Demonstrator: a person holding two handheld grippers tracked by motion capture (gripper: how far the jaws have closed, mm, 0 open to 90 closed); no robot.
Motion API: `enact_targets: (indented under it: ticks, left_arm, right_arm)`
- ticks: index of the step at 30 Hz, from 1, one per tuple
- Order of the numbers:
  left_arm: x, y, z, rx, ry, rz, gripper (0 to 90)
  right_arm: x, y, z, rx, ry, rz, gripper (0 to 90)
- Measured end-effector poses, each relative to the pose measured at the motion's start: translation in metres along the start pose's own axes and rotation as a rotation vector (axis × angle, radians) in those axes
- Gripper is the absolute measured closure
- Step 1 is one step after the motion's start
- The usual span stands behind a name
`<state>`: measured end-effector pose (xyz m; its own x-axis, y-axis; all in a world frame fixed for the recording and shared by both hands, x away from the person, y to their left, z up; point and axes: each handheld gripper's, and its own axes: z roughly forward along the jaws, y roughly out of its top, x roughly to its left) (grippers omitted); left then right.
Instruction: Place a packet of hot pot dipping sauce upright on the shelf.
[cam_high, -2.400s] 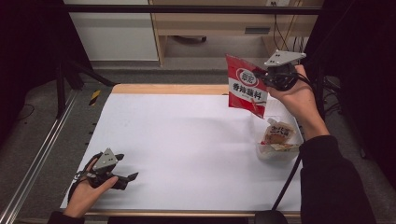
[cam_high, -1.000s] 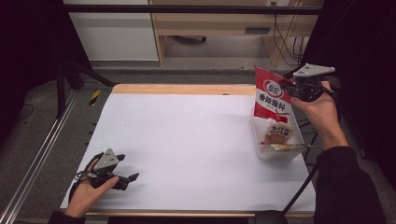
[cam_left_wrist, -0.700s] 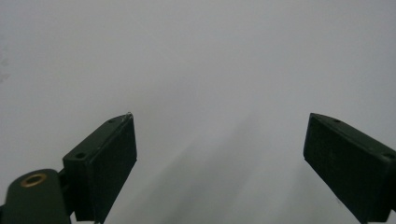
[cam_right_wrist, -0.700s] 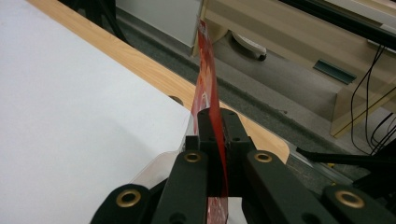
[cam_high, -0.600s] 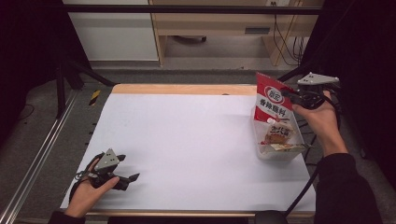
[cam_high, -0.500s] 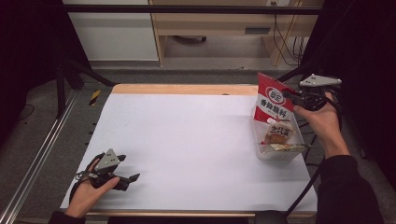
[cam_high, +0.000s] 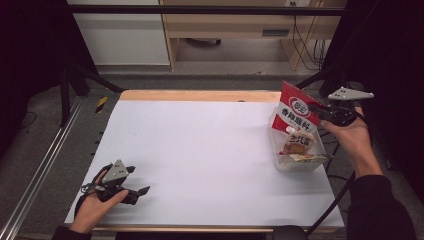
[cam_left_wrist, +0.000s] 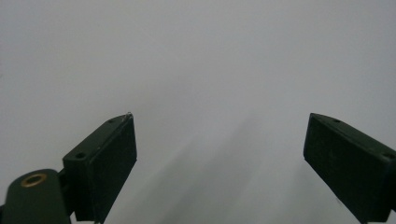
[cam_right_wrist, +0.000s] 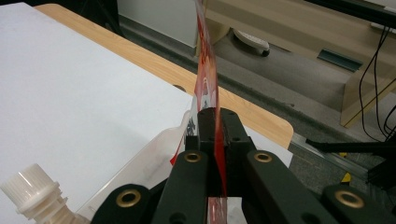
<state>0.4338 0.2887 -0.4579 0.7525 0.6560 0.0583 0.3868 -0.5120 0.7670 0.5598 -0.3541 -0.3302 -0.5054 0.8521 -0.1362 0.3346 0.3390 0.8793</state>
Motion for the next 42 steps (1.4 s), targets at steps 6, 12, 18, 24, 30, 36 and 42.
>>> enact_targets:
  ticks: [6,12,18,24,30,36,42]
  left_arm:
    - [0.0,0.0,0.0,0.0,0.001,0.001,9.3]
    - [0.0,0.0,0.001,0.002,-0.003,-0.001,9.3]
    - [-0.002,0.001,0.002,0.008,-0.006,0.007,9.3]
    - [-0.002,0.0,0.002,0.013,-0.009,0.006,9.3]
    - [-0.002,0.0,0.002,0.016,-0.009,0.01,9.3]
    - [-0.003,0.0,0.002,0.017,-0.011,0.012,9.3]
    - [-0.003,0.0,0.002,0.018,-0.013,0.014,9.3]
  right_arm:
    - [-0.004,-0.004,-0.001,0.022,-0.021,0.019,89.6]
    - [-0.006,-0.011,-0.009,0.085,-0.038,0.018,88.9]
    - [-0.004,-0.014,-0.01,0.103,-0.046,0.027,84.5]
    - [0.001,-0.008,-0.006,0.119,-0.049,0.028,63.7]
    - [0.004,-0.001,-0.004,0.104,-0.092,0.022,36.7]
    - [0.004,0.007,-0.007,0.074,-0.138,0.003,24.4]
    - [0.001,0.01,-0.01,0.07,-0.168,0.019,16.1]
